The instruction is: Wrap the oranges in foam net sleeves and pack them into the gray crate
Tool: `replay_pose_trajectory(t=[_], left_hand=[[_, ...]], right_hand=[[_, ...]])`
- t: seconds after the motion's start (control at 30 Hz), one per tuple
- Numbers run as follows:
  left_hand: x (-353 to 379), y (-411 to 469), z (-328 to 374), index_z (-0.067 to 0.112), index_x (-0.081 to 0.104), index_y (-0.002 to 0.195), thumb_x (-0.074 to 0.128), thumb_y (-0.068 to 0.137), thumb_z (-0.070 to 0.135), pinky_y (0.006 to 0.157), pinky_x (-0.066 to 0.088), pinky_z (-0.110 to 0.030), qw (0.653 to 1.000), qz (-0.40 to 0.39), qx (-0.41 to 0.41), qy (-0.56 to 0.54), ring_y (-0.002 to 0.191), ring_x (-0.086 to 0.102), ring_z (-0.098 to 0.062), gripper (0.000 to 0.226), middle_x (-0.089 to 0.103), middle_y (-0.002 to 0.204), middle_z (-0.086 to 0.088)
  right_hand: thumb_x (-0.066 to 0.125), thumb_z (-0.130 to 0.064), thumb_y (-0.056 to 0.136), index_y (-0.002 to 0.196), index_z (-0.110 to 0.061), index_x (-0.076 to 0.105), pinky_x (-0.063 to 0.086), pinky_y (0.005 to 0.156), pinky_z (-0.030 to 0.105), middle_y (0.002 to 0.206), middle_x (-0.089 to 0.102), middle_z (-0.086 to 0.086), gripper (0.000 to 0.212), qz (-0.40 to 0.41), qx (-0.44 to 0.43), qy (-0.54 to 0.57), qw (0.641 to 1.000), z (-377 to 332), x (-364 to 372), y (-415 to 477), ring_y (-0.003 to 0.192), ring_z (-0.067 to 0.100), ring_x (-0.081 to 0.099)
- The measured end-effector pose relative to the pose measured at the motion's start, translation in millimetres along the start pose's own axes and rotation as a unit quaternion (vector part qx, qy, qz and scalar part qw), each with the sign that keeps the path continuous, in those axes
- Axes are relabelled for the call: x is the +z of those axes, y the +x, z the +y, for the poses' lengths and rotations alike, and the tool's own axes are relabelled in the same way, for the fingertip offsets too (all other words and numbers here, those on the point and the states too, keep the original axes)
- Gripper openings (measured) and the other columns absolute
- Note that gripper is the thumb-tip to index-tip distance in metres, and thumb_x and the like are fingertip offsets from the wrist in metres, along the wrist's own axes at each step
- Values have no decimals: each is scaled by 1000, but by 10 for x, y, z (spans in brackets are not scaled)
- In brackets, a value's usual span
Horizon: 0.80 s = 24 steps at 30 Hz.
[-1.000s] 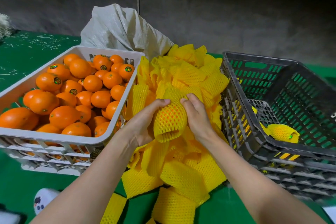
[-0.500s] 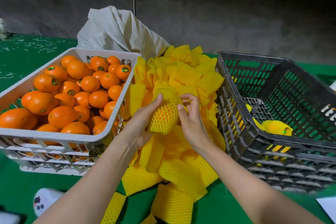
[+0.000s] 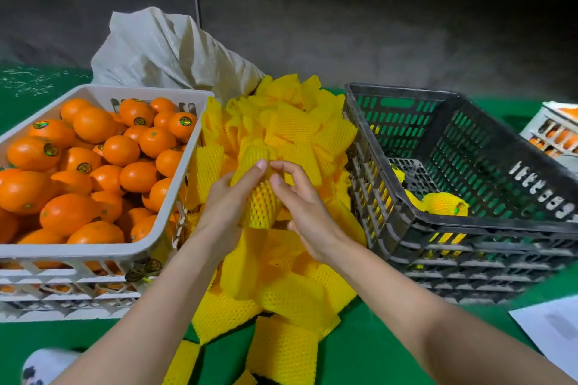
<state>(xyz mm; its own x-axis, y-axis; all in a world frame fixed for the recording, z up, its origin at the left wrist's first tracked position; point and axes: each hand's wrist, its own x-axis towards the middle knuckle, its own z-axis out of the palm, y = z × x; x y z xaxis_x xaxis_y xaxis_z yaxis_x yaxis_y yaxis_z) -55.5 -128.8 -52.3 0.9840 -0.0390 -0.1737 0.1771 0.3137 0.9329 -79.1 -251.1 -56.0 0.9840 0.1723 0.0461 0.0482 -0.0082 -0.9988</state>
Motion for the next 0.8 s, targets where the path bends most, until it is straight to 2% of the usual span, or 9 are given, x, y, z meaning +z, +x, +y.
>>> replay_pose_trajectory(t=[0.07,0.1,0.17,0.23,0.37,0.47,0.6,0.7,0.8], left_hand=[[65,-36,30,12,48,136,66,59,60,101,45,-44,999,2,24,23,118,56,-21,92,57,133,-4],[98,-54,39,17,51,132,58,62,64,101,45,-39,999,4,40,30,119,55,-16,85,55,134,0],[151,-77,49,28,60,113,43,74,66,87,50,-28,999,-17,50,5,109,60,-6,57,63,123,8],[167,-62,34,29,62,101,33,80,65,72,55,-23,996,-78,20,-47,96,68,-5,51,72,102,11],[242,-15,27,19,58,120,22,86,63,82,56,-30,986,-143,9,-88,107,65,-17,66,70,114,-2],[394,59,-13,18,57,119,24,96,48,81,56,-31,985,-138,30,-96,100,67,-17,50,71,107,1],[675,161,-120,9,58,119,45,95,21,70,54,-27,990,-130,56,-8,84,66,-17,30,71,101,-1],[991,247,-213,6,56,121,54,93,14,67,54,-24,987,-141,49,56,74,65,-11,29,67,98,-3],[1348,369,-285,5,49,131,58,92,19,65,53,-22,979,-167,23,114,70,62,-8,42,61,95,-1]], right_hand=[[54,-29,93,117,-37,46,42,70,2,117,53,-20,27,1,-12,12,1000,3,50,2,92,-21,51],[58,-25,91,116,-39,45,43,76,5,120,53,-20,31,10,-22,16,1000,4,72,3,98,-18,51],[66,-17,85,114,-41,45,46,88,17,124,55,-13,43,33,-43,8,998,3,78,7,109,-5,53],[71,-9,80,111,-39,47,48,93,31,126,56,-2,50,69,-51,8,996,-41,24,13,115,12,54],[77,-3,72,100,-35,52,50,87,34,108,59,-4,49,84,-80,-24,993,-207,-241,42,98,10,57],[79,-4,69,100,-34,53,51,83,29,104,58,-8,51,95,-137,-35,985,-470,-533,103,92,4,58],[77,-12,65,107,-28,49,52,82,36,107,58,5,52,227,-201,3,953,-808,-1210,399,95,17,58],[77,-10,71,112,-24,48,54,79,42,106,58,5,52,322,-147,-32,935,-809,-1877,716,97,23,61],[79,-11,68,112,-25,50,57,56,39,108,60,9,54,308,30,-167,936,-533,-2426,956,86,29,66]])
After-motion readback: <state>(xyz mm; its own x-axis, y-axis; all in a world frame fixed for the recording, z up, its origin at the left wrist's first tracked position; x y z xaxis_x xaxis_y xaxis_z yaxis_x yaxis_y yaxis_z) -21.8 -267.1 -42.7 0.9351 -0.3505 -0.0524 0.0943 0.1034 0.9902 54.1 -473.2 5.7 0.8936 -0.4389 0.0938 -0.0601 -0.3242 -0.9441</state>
